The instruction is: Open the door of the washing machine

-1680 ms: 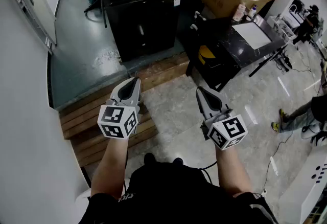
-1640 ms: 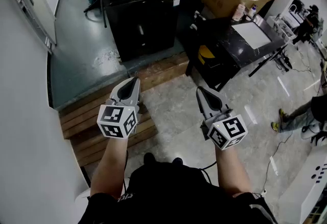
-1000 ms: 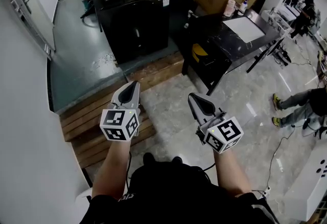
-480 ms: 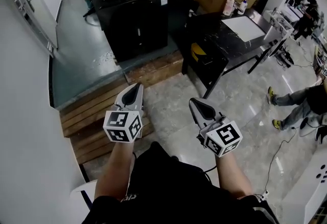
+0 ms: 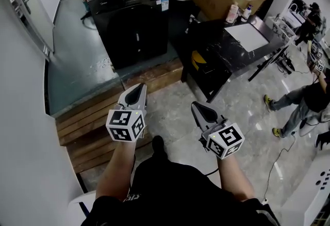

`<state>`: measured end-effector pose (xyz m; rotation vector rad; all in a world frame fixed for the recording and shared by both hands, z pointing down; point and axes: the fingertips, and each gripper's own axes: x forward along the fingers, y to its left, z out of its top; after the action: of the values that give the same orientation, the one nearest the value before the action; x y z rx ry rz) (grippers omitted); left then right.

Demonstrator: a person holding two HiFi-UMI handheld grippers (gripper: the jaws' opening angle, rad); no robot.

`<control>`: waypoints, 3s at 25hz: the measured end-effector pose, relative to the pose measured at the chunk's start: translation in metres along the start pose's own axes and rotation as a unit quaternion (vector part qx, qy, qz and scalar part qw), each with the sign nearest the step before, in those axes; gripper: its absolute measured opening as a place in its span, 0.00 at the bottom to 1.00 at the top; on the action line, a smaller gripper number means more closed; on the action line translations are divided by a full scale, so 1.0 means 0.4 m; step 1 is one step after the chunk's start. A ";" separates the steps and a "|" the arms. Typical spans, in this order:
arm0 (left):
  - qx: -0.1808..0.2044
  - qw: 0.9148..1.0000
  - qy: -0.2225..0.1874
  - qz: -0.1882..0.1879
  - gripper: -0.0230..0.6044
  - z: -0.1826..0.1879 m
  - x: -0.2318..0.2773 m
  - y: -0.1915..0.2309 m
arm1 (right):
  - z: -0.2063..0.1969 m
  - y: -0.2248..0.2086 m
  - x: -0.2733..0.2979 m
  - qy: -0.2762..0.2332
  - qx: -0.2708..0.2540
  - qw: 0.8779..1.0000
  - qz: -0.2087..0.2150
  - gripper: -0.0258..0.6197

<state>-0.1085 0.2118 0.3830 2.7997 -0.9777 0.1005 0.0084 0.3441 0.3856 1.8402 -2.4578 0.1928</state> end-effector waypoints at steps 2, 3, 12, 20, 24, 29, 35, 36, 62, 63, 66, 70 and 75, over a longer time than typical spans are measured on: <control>-0.002 1.000 0.001 -0.006 0.05 0.007 0.056 0.023 | 0.012 -0.044 0.043 -0.001 0.004 1.000 -0.007 0.03; -0.005 1.000 0.002 -0.008 0.05 0.013 0.085 0.039 | 0.019 -0.062 0.066 -0.001 0.005 1.000 -0.007 0.03; -0.007 1.000 0.002 -0.023 0.05 0.076 0.288 0.167 | 0.068 -0.204 0.258 0.007 0.005 1.000 -0.022 0.03; -0.018 1.000 0.008 -0.017 0.05 0.084 0.375 0.299 | 0.082 -0.249 0.422 0.015 0.012 1.000 -0.012 0.03; -0.018 1.000 0.013 -0.012 0.05 0.087 0.396 0.355 | 0.088 -0.252 0.488 0.014 0.015 1.000 -0.006 0.03; -0.017 1.000 0.019 -0.004 0.05 0.095 0.411 0.401 | 0.086 -0.252 0.536 0.019 0.020 1.000 0.001 0.03; -0.015 1.000 0.022 0.000 0.05 0.100 0.445 0.425 | 0.088 -0.279 0.587 0.020 0.023 0.999 0.012 0.03; -0.014 1.000 0.022 0.002 0.05 0.100 0.452 0.432 | 0.088 -0.284 0.601 0.020 0.022 0.999 0.016 0.03; -0.028 0.996 0.042 0.069 0.05 0.179 1.034 0.631 | 0.138 -0.774 1.062 0.038 0.039 0.993 0.108 0.03; -0.029 0.996 0.043 0.072 0.05 0.180 1.055 0.637 | 0.137 -0.792 1.078 0.039 0.041 0.992 0.112 0.03; -0.028 0.995 0.046 0.081 0.05 0.185 1.100 0.650 | 0.140 -0.831 1.122 0.041 0.044 0.990 0.127 0.03; -0.026 0.994 0.048 0.094 0.05 0.190 1.122 0.669 | 0.142 -0.849 1.171 0.042 0.049 0.987 0.145 0.03; -0.037 0.992 0.046 0.113 0.05 0.196 1.120 0.720 | 0.138 -0.826 1.221 0.052 0.050 0.983 0.169 0.03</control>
<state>0.0629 -0.2983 0.4007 2.5832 -1.2447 0.2157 0.1884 -0.2196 0.4131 1.3880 -2.7106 0.4255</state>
